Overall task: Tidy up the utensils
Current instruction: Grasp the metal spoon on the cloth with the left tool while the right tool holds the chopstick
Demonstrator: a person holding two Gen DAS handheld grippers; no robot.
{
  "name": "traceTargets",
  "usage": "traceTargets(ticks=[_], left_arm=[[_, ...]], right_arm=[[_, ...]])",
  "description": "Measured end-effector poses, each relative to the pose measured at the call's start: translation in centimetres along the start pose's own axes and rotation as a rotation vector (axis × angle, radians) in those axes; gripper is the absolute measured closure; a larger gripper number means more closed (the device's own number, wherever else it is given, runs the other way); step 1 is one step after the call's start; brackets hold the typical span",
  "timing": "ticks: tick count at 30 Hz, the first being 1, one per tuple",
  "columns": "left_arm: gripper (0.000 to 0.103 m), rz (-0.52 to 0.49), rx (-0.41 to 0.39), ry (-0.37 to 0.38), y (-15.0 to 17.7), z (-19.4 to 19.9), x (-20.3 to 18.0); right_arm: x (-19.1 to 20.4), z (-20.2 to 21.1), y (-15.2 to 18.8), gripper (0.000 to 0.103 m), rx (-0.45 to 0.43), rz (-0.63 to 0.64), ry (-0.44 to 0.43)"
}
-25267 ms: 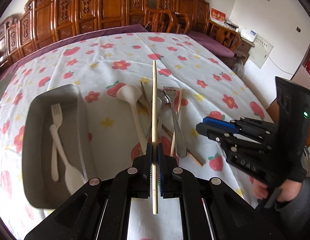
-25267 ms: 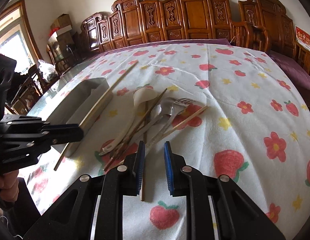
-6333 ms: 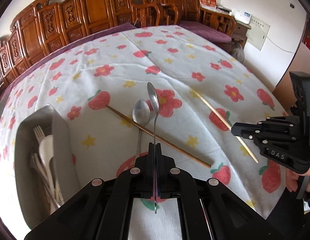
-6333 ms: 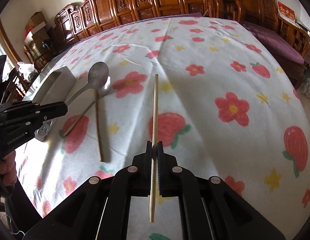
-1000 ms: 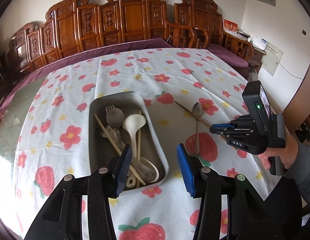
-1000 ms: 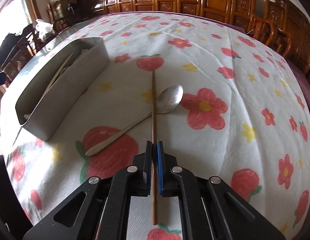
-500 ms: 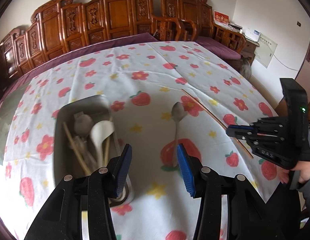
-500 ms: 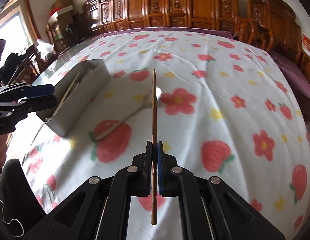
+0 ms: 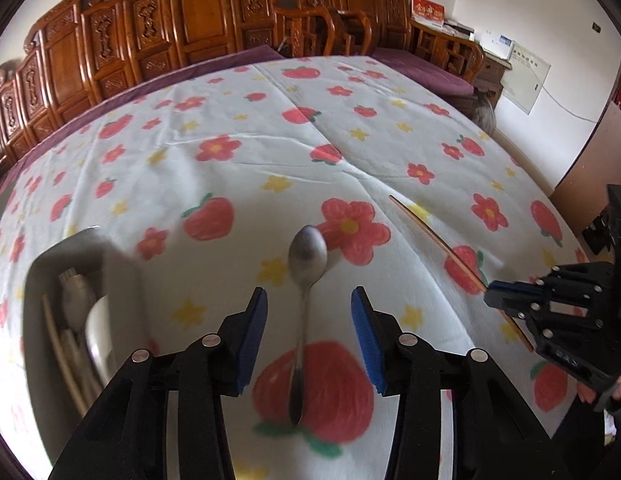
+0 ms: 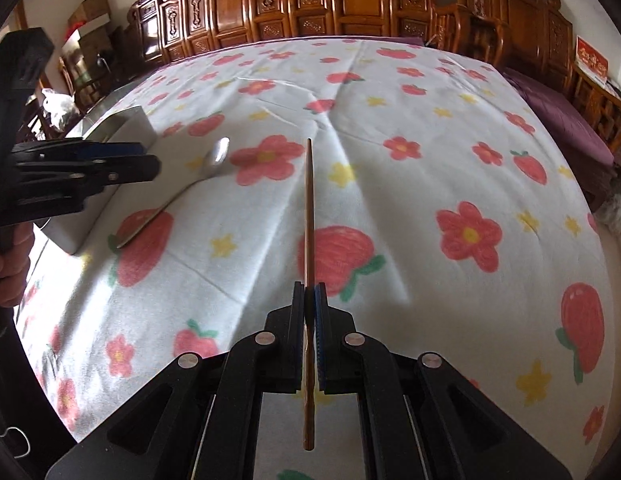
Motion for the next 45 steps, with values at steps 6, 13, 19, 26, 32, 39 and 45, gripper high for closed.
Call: traceTargets(ticks=[6, 13, 19, 26, 32, 39, 45], left_arm=[[0.063, -0.002, 0.042, -0.024, -0.3, -3.4, -0.6], [0.063, 0.014, 0.053, -0.046, -1.3, -5.5, -0.5], [0.076, 0.014, 0.041, -0.065, -1.8, -5.9, -0.6], [0.077, -0.001, 0.016, -0.042, -1.3, -4.1, -0.7], [0.077, 0.006, -0.029, 0.01, -1.0, -0.3, -1.3], [0.077, 0.02, -0.075, 0.051, -1.1, 3.6, -1.6], [0.077, 0.023, -0.117, 0.056, -1.2, 6.6, -1.5]], right_arm=[[-0.7, -0.3, 0.4, 0.097, 0.008, -0.023, -0.008], [-0.8, -0.3, 0.3, 0.097, 0.003, -0.033, -0.02], [-0.8, -0.3, 0.4, 0.097, 0.001, -0.034, -0.022], [-0.2, 0.3, -0.2, 0.097, -0.011, -0.02, -0.021], [0.6, 2.5, -2.0, 0.097, -0.059, -0.006, -0.011], [2.1, 5.3, -3.4, 0.097, -0.103, 0.013, -0.002], [3.6, 7.0, -4.3, 0.097, -0.126, 0.036, 0.003]])
Point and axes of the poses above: each gripper's, at about its wrist camera, not at the fingertips, and z roughly against the way its jaws point, x to its left, y to its underside, the point moved 5 cm from there along -z, roughly the way its jaws point, and after that the axes turned 14 degrees about z, right-handed, at the moved point
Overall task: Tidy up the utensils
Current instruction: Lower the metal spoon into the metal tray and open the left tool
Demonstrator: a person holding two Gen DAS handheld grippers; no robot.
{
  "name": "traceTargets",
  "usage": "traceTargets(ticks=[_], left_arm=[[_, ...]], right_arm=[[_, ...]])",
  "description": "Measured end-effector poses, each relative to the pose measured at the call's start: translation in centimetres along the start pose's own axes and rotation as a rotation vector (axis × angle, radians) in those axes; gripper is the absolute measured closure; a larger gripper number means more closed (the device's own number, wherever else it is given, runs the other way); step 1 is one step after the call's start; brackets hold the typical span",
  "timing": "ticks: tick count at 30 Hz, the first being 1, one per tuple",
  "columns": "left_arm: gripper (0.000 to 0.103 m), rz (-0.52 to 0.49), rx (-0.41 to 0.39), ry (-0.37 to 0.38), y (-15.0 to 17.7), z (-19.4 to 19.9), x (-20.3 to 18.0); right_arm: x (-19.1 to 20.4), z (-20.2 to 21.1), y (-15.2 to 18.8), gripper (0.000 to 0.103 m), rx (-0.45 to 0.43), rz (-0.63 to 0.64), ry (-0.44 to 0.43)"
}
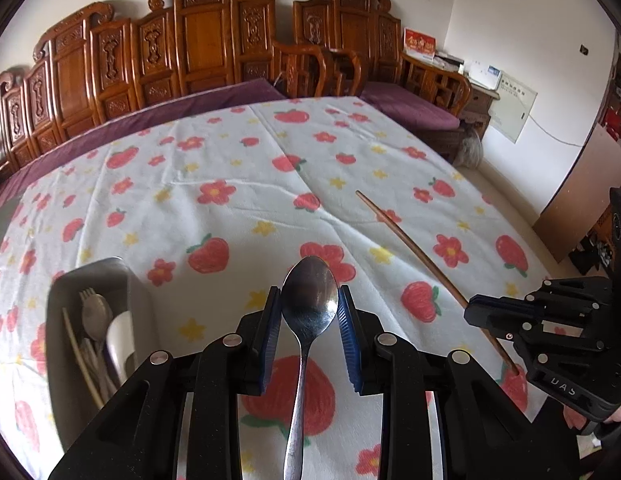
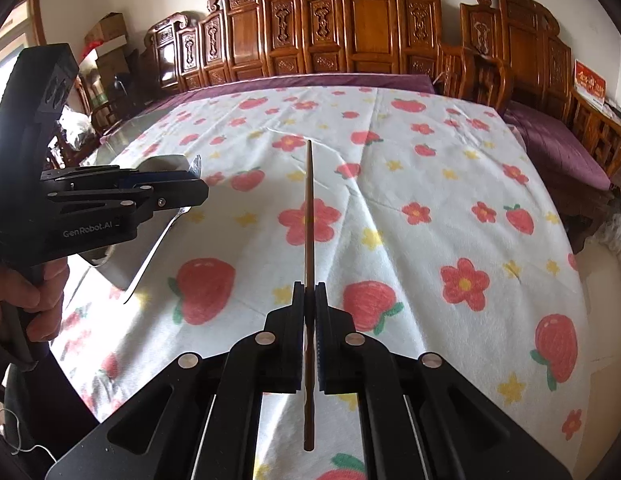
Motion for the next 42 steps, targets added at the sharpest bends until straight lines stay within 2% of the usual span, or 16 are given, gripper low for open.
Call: traceTargets(ticks=[10, 19, 25, 32, 42], left_arm=[[0.077, 0.031, -0.08, -0.035, -1.7, 5.0, 3.4], [0.077, 0.081, -0.124, -0.086, -3.1, 6.9, 8.6], [0.077, 0.118, -0.122, -0.132, -3.5, 6.1, 12.1], [0.076, 0.168, -0.074, -0.178, -2.3, 3.2, 15.9], [0.076, 0.203, -0.012, -0.206, -0.6, 0.1, 18.3]], right_arm=[[3.6, 0.9, -2.7, 0.097, -0.036, 0.048, -0.027], [6.8, 0.5, -5.1, 0.097, -0.052, 0.093, -0.059], [7.9, -0.3, -5.7, 0.097, -0.05, 0.106, -0.072], [8.3, -1.4, -5.8, 0.097, -0.037, 0.11, -0.082], [8.1, -2.7, -5.4, 0.097, -0.02, 0.106, -0.082]])
Point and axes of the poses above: each gripper's, at about its wrist camera, not at the fingertips, and z roughly against the way its jaws point, x to its left, y to its underside, the point moved 5 cm from there along -z, roughly the way its jaws point, and after that the axes turned 14 degrees about z, right-handed, at the moved point
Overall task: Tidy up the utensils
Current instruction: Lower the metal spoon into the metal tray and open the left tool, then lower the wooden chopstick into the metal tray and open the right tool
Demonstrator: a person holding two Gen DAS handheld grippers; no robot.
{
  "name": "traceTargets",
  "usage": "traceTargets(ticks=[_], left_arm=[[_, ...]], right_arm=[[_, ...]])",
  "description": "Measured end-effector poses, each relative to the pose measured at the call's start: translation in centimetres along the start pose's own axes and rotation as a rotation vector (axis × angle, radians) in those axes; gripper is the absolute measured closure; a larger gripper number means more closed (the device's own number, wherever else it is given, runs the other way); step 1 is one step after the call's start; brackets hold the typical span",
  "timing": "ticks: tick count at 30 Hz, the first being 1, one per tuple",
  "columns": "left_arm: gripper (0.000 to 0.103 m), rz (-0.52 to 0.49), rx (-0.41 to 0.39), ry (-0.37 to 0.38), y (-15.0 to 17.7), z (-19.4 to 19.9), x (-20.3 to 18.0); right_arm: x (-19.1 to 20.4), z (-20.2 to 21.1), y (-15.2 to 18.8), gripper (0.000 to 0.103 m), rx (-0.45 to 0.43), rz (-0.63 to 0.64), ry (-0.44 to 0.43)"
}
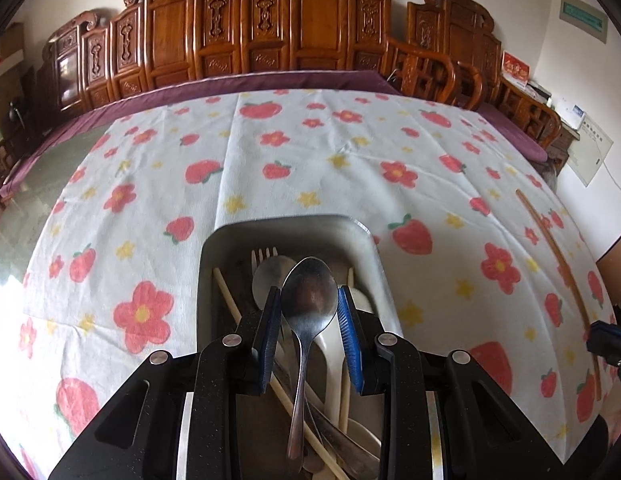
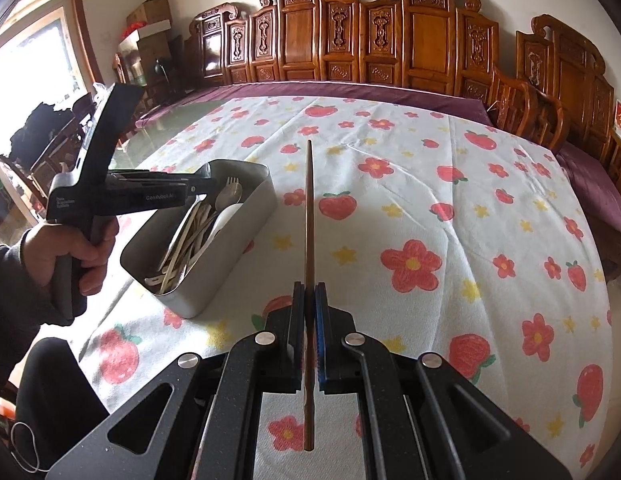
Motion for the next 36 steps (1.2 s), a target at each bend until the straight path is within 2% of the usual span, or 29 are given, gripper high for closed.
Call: traceTargets(ticks=[11, 13, 16, 28, 36], left_arm=[[0.076, 0.006, 0.063, -0.023, 1.2, -0.6, 0.7], [0.075, 0.011, 0.054, -0.022, 1.3, 0.2, 1.0], [0.065, 0.018, 0.034, -0.023, 1.3, 1.9, 1.6], [0.063, 0.017, -0.056, -0.006, 1.2, 9.0, 3.8], [0.049, 0.01, -0.087, 0.022, 1.5, 12.2, 5.1]], right_arm=[[0.8, 0.0, -0.2, 0.097, -0.001, 0.005, -0.008], [0.9, 0.3, -0.4, 0.097, -0.005, 0.006, -0.008], [1.3, 0.7, -0.8, 0.097, -0.013, 0.007, -0.007], [4.4, 1.4, -3.1, 0.097, -0.031, 0.037, -0.027], [7.2, -0.9, -4.6, 0.097, -0.001, 0.054, -0.063]])
Point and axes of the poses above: each gripper's, at about its wrist camera, not at the fingertips, and z roughly against the way its jaws point, x to its left, y to its underside, the point moved 5 cm from there along -z, roughly the way its jaws point, and after that the axes turned 14 degrees about z, right-handed, at the moved point
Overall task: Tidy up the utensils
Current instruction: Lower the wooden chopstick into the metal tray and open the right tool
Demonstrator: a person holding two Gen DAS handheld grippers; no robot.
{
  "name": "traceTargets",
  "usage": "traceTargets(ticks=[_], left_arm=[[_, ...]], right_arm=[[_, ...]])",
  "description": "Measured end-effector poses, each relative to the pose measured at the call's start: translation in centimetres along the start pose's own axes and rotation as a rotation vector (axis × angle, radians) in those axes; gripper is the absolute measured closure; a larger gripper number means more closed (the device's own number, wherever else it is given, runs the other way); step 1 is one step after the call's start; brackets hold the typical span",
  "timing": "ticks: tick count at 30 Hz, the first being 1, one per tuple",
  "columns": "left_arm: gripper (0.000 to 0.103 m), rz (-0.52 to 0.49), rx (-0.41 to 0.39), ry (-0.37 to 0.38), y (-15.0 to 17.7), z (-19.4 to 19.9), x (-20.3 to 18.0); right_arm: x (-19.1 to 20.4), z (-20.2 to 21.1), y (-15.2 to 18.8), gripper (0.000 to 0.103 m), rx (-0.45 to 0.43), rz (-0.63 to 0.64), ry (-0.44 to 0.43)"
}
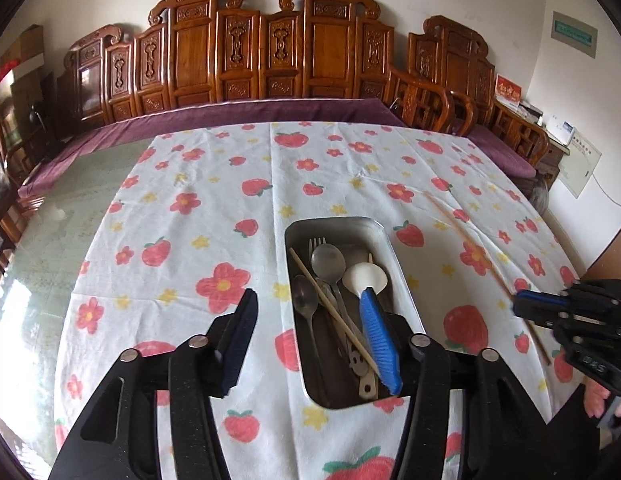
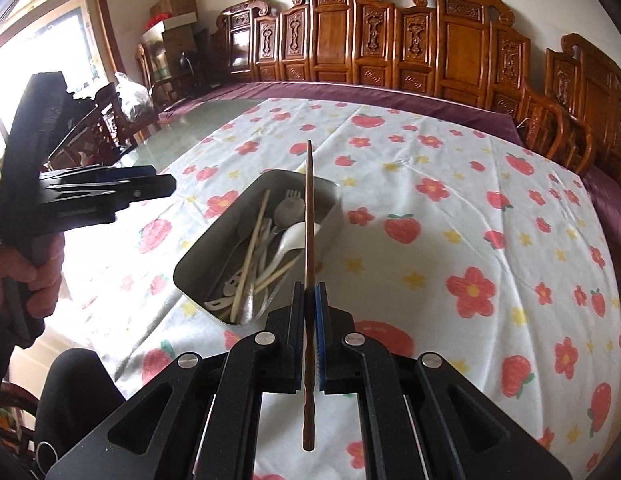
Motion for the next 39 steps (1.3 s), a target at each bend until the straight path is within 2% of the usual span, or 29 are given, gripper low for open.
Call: traceTargets(ticks=[4, 12, 14, 27, 39], left_arm=[[0.042, -0.01, -0.022, -0.011, 0.1, 1.2, 1.0], [0.039, 0.009, -0.028, -0.031, 0.1, 1.9, 3.6], [0.035, 0.015, -0.033, -0.035, 0.1, 1.9, 4.2], [0.035, 0.038, -0.022, -0.043, 0.6, 0.9, 6.4], [0.035, 0.038, -0.014, -0.043, 1.1, 0.3, 6.7]], right_arm=[[1.0, -1.6, -0.7, 0.097, 0.013, -0.005, -0.019], [2.5, -5.3, -2.3, 0.097, 0.049, -0.036, -0.064], [2.9, -6.2, -2.7, 0.097, 0.06, -0.038, -0.07], [3.7, -11.7, -3.6, 0.097, 0.169, -0.016, -0.044], [4.0, -13.5, -3.7, 0.097, 0.17, -0.088, -0.101]])
Point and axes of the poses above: each gripper's, at about its wrist camera, not at the fingertips, and z roughly against the way its jaws point, x to its left, y to its underside, the point moved 5 cm from there along -z, roughly the way its jaws point, and after that the axes turned 14 degrees about z, right-handed, at the moved point
